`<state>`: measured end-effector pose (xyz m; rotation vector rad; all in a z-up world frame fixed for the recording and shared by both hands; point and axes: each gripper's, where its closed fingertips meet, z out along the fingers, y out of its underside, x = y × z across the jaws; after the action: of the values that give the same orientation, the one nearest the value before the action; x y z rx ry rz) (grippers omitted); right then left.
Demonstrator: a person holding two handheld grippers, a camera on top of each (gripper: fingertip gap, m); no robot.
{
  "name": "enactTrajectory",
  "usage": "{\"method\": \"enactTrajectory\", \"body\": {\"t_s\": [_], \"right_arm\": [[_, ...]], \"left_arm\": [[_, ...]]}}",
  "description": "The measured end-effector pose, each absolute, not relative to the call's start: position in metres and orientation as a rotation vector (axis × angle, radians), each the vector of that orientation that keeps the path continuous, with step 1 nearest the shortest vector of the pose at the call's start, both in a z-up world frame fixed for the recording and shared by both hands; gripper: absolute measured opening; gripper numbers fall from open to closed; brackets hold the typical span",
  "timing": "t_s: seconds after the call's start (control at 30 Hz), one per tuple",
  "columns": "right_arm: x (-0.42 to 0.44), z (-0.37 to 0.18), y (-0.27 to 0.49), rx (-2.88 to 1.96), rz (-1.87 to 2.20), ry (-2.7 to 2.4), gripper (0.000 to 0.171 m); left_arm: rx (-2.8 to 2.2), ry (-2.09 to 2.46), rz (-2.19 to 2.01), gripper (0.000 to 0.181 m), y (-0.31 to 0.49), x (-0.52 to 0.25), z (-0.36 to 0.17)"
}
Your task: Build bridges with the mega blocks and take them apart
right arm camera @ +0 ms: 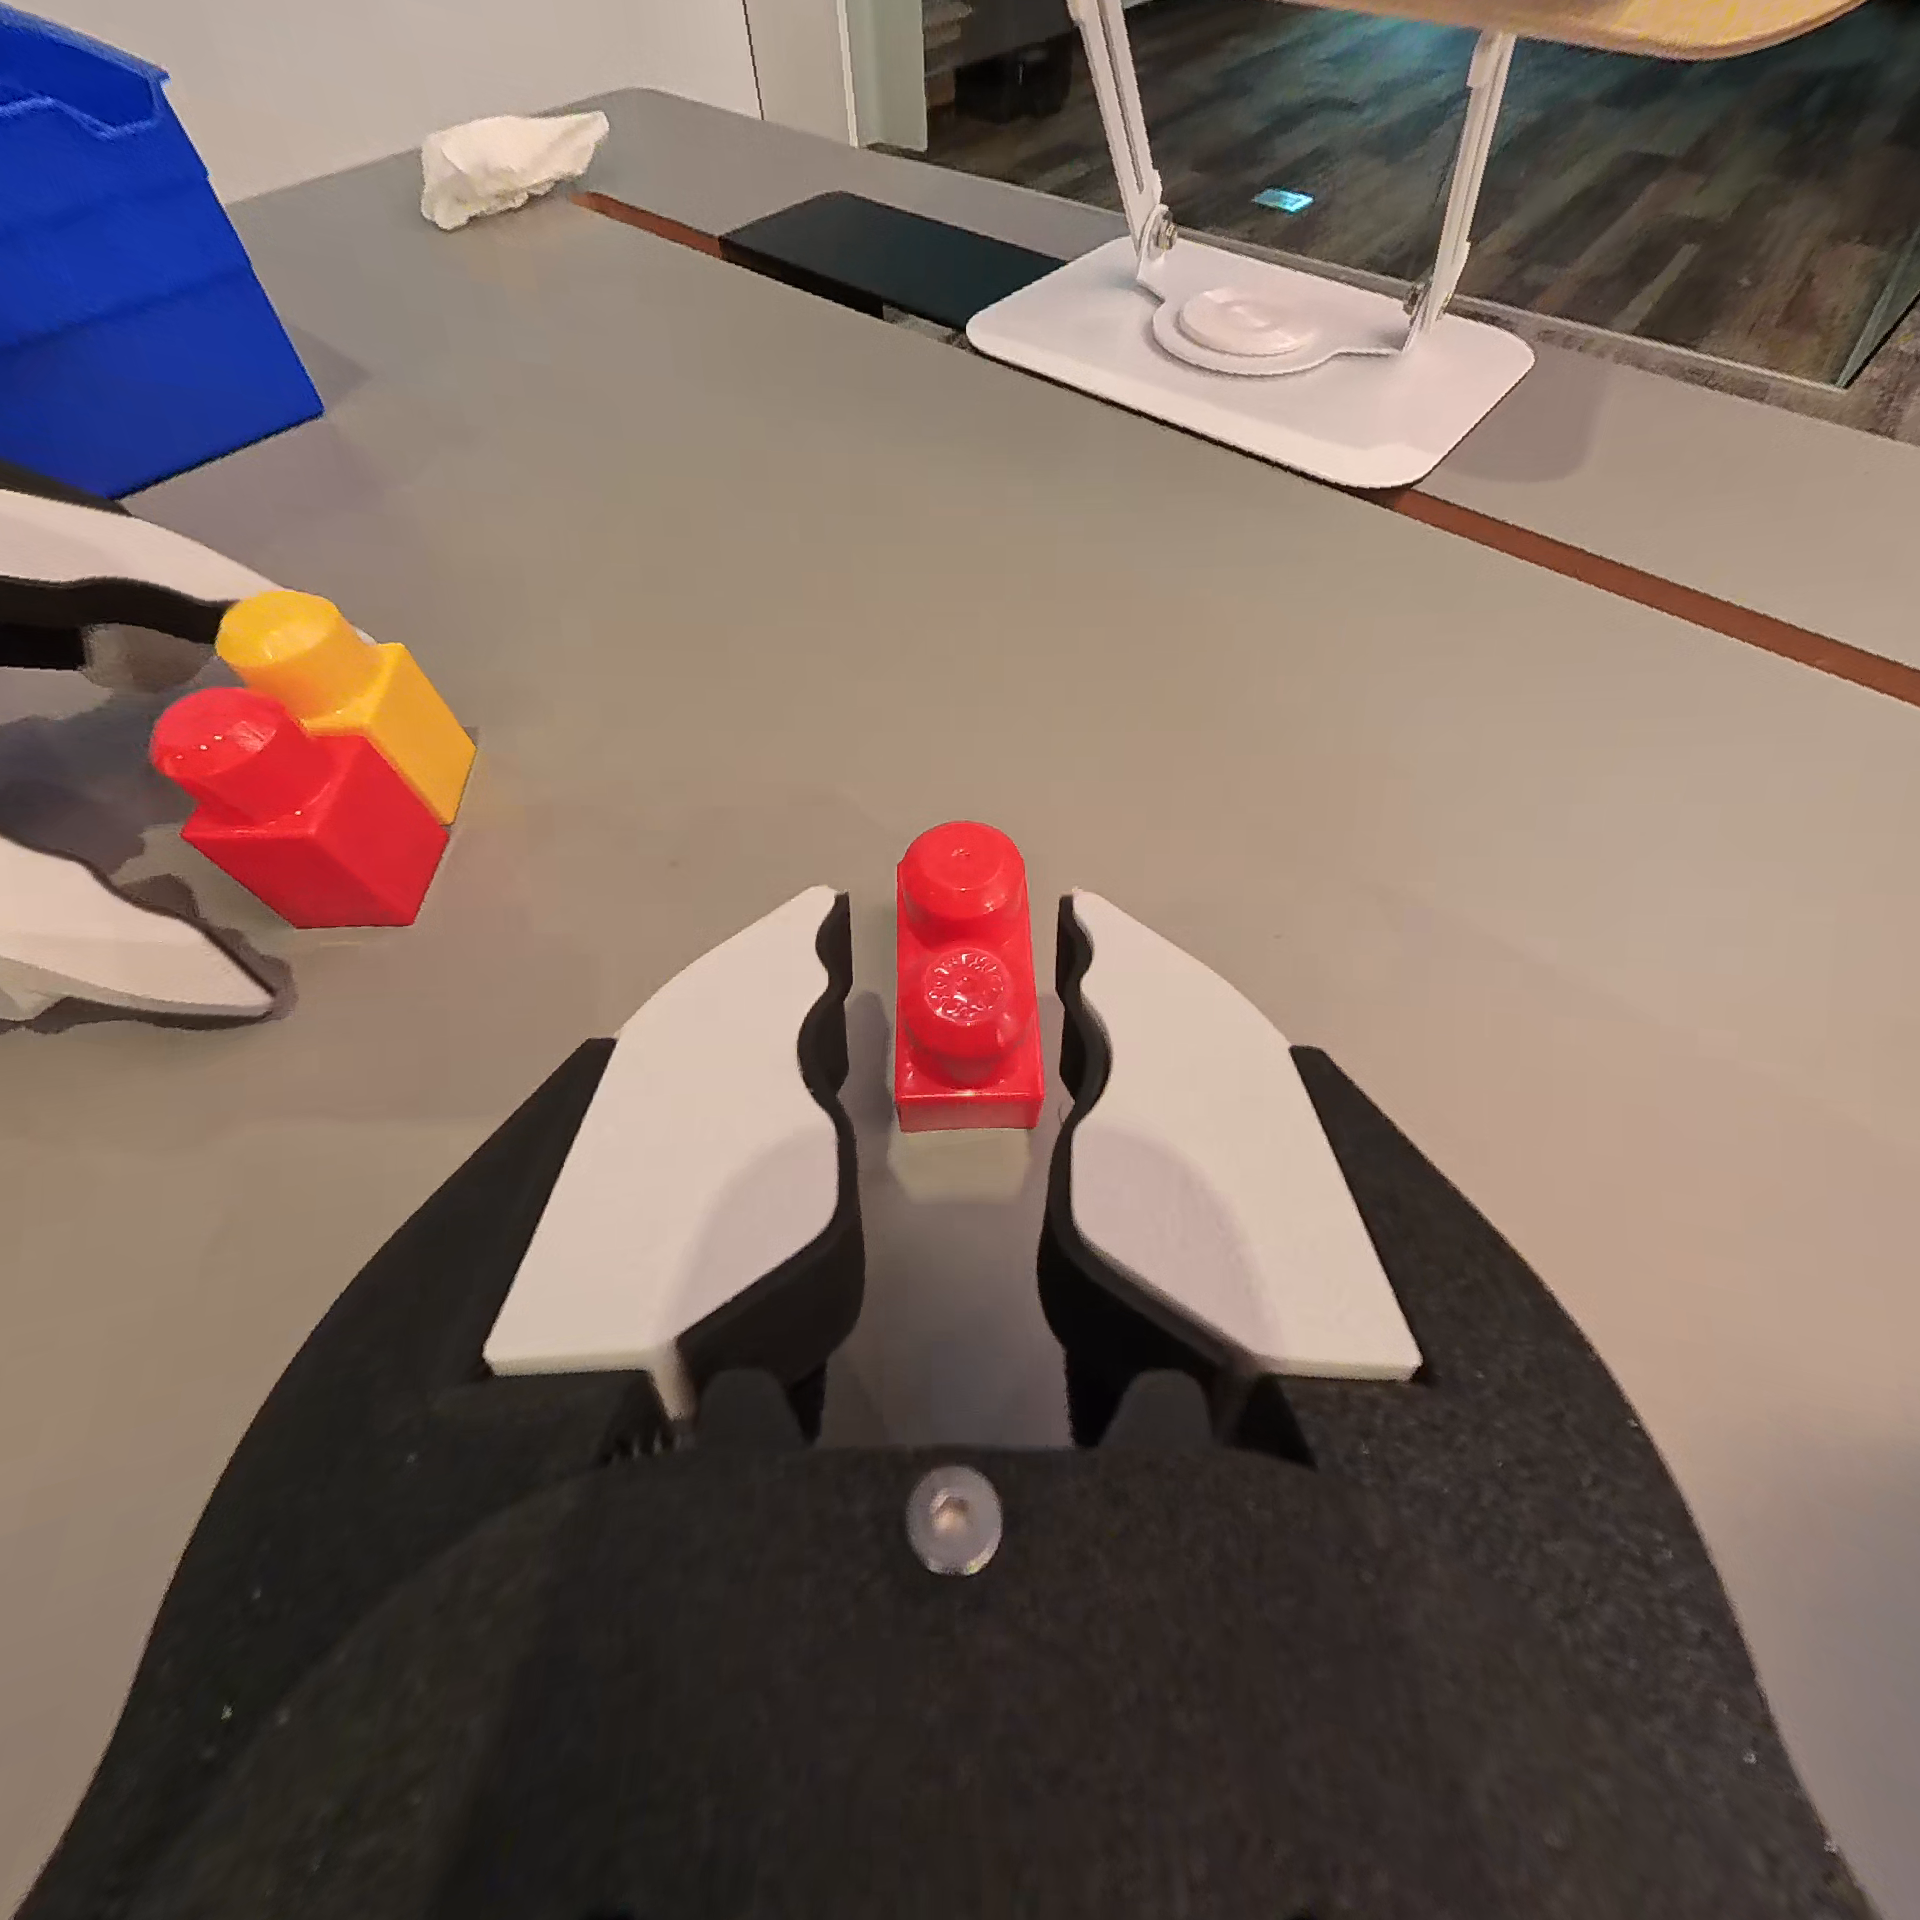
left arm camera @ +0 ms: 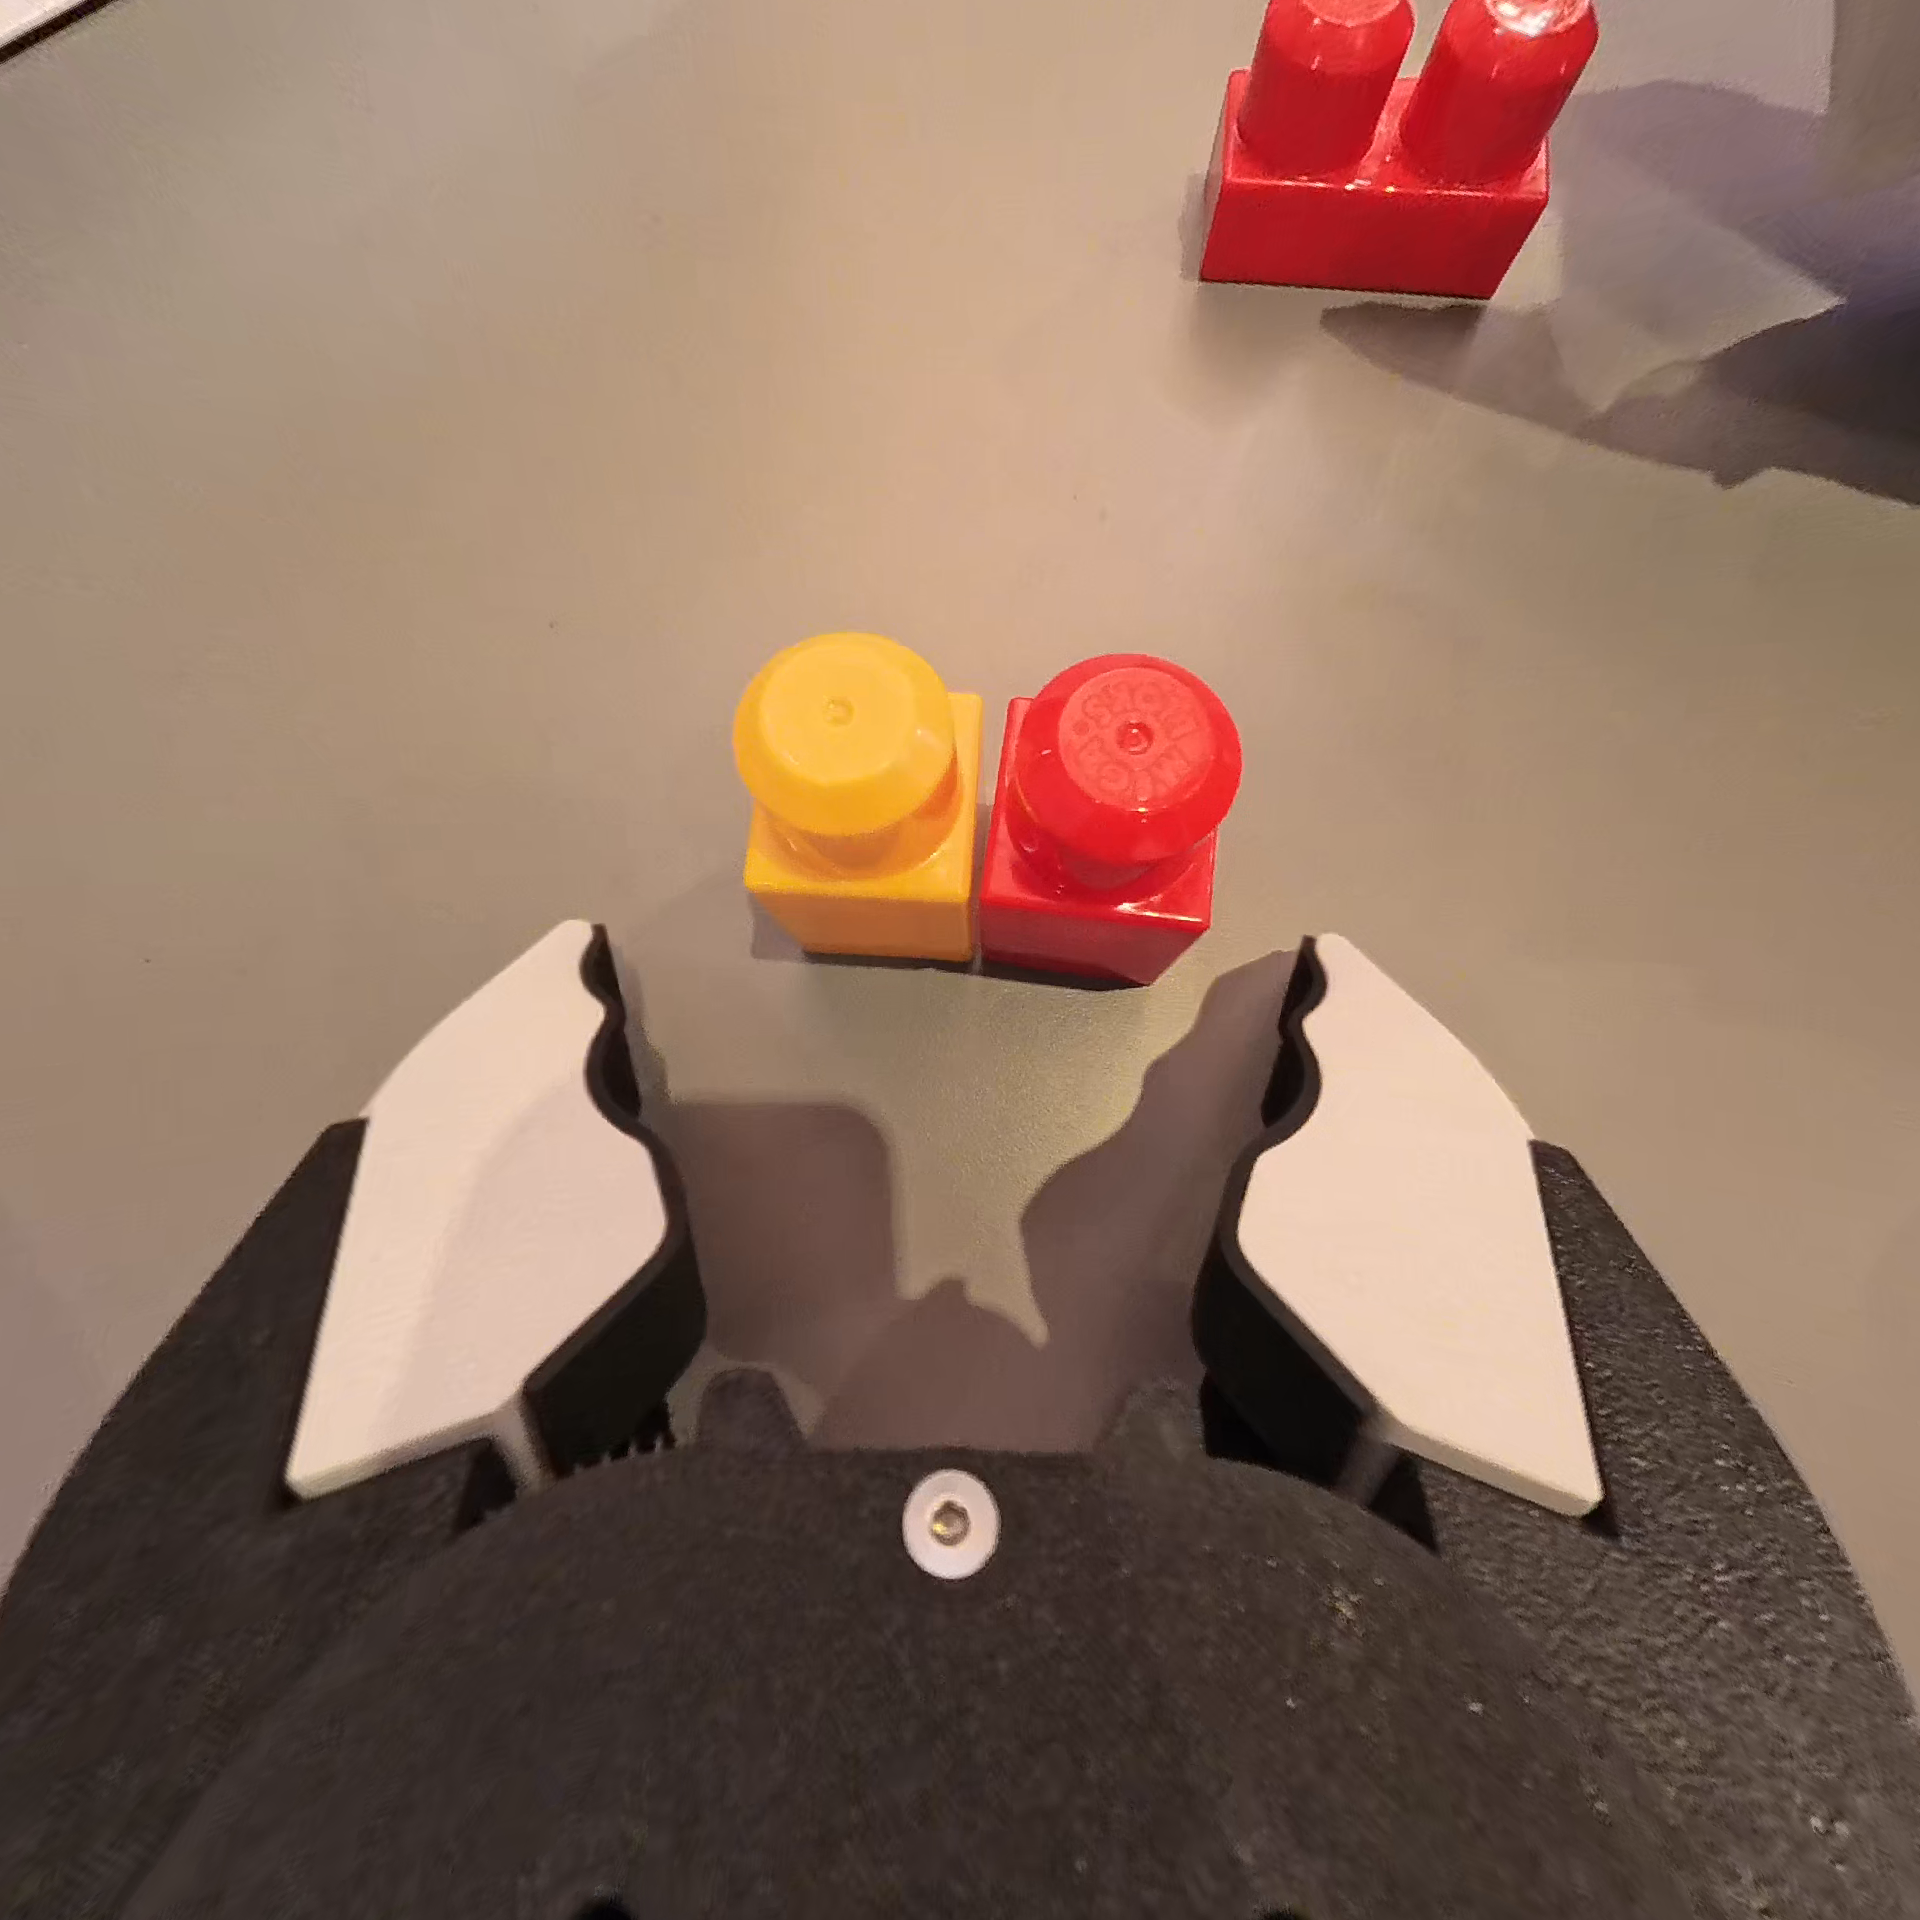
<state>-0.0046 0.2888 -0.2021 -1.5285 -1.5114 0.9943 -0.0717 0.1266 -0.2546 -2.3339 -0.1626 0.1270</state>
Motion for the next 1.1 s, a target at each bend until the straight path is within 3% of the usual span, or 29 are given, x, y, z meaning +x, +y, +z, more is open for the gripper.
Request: {"method": "enactTrajectory", "body": {"t_s": [0.13, 0.67, 0.83, 1.1], "right_arm": [[-0.003, -0.2, 0.29, -1.528, 1.022, -1.494, 0.035], [-0.003, -0.197, 0.288, -1.516, 1.044, -1.493, 0.031], [-0.002, -0.196, 0.288, -1.515, 1.056, -1.49, 0.029], [-0.002, -0.196, 0.289, -1.519, 1.068, -1.49, 0.027]], "left_arm": [[-2.351, -0.164, 0.075, 0.113, 0.128, -0.069, -0.257], [-2.375, -0.142, 0.057, 0.113, 0.135, -0.069, -0.261], [-2.352, -0.173, 0.067, 0.098, 0.134, -0.074, -0.258], [-2.355, -0.146, 0.062, 0.098, 0.137, -0.071, -0.258]]}}
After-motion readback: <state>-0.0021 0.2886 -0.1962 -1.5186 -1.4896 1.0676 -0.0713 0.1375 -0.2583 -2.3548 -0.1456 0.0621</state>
